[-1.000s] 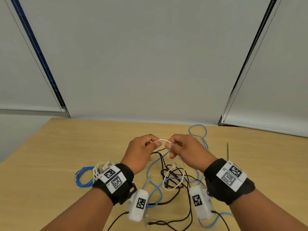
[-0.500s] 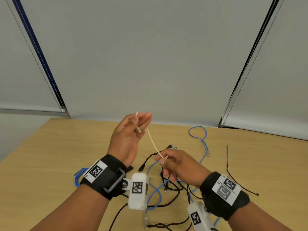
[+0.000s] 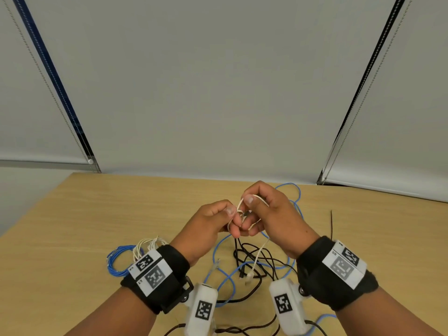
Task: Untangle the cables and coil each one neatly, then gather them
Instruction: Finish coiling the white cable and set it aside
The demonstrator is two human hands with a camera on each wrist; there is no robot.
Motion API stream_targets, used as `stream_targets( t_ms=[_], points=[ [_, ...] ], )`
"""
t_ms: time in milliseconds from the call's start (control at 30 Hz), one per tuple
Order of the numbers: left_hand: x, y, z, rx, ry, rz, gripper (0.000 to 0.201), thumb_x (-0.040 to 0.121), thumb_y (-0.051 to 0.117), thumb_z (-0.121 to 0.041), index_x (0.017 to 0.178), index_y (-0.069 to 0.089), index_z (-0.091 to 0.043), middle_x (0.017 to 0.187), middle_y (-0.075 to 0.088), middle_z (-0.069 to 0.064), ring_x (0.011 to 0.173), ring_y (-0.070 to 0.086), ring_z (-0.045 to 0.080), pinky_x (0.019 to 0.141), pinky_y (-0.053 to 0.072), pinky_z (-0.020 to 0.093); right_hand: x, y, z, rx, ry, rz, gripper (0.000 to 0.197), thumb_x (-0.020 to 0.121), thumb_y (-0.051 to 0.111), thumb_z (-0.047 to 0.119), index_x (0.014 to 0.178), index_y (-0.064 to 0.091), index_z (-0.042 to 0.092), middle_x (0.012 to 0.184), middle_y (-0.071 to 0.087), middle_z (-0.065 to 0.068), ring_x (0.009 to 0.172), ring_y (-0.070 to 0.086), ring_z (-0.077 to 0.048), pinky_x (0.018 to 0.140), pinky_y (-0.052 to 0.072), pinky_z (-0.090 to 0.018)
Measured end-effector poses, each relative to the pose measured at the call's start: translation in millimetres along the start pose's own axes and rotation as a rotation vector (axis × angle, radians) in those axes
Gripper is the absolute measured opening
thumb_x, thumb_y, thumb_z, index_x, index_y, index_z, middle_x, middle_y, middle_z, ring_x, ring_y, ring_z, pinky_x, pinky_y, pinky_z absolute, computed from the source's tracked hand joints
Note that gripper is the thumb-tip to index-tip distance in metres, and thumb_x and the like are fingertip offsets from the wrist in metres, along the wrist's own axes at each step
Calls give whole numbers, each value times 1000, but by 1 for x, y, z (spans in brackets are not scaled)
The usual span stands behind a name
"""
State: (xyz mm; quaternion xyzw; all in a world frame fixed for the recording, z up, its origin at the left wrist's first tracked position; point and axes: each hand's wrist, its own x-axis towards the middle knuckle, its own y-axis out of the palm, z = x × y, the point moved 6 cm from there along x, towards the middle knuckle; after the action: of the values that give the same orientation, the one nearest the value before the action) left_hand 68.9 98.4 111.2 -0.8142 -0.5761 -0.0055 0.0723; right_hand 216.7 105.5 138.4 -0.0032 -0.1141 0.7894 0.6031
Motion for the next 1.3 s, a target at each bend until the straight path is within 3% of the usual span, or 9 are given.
stream_targets(
  t_ms=[267,400,533,667,733,800,933,1067,1300],
  points=[
    [-3,-2,-7,-374,42,43,32,102,48,-29,79,64,-14,69,63,7,90,74,40,86,54,34,3,-7,-12,85,66,-42,19,102,56,23,88,69,22,73,66,-3,48,53,-16,44,45,-28],
    [1,-12,-16,-663,106,1,26,103,49,-26,88,64,-10,104,75,21,113,67,43,98,52,44,-2,-4,-30,5,135,-5,18,99,58,28,89,72,25,66,62,1,47,49,-14,44,41,-26],
    [7,-23,-21,-658,154,-111,22,100,52,-26,97,69,-12,126,69,21,125,62,37,101,44,45,-12,9,-42,-60,154,70,18,99,57,30,95,74,29,61,54,4,44,42,-10,42,38,-23],
    [7,-26,-17,-228,182,-260,23,103,52,-19,105,74,-11,116,77,6,114,70,21,97,51,29,-16,19,-33,-150,79,142,19,101,56,26,103,75,25,58,60,18,48,54,2,51,39,-6],
    [8,-24,-11,-2,166,-279,22,103,54,-17,108,75,-15,111,78,-5,109,71,10,92,53,20,-15,20,-27,-204,48,151,17,99,59,30,101,76,26,62,62,7,58,57,-9,68,45,-13],
    [9,-23,-5,157,154,-272,23,102,55,-16,106,77,-21,106,78,-13,105,70,1,92,51,16,-13,19,-23,-254,31,154,16,96,62,35,95,76,27,60,45,-2,61,42,-23,68,40,-31],
    [9,-12,4,428,139,-227,27,102,54,-18,87,75,-27,86,76,-14,84,69,4,76,52,22,-8,1,-16,-390,-9,65,19,95,66,35,80,72,24,55,45,12,54,38,-5,58,33,-23],
    [2,-3,20,271,5,-71,35,106,45,-17,83,72,-20,73,74,-1,79,72,16,74,50,20,-6,-4,-10,-518,-58,14,15,93,65,27,81,74,30,71,66,22,71,58,4,64,38,-9],
    [-6,8,27,-218,-84,27,29,105,47,-12,90,72,-6,67,60,4,67,64,20,74,53,28,-8,1,-16,-422,-60,-73,15,96,62,25,84,68,30,85,71,14,83,62,1,72,40,-15]
  ],
)
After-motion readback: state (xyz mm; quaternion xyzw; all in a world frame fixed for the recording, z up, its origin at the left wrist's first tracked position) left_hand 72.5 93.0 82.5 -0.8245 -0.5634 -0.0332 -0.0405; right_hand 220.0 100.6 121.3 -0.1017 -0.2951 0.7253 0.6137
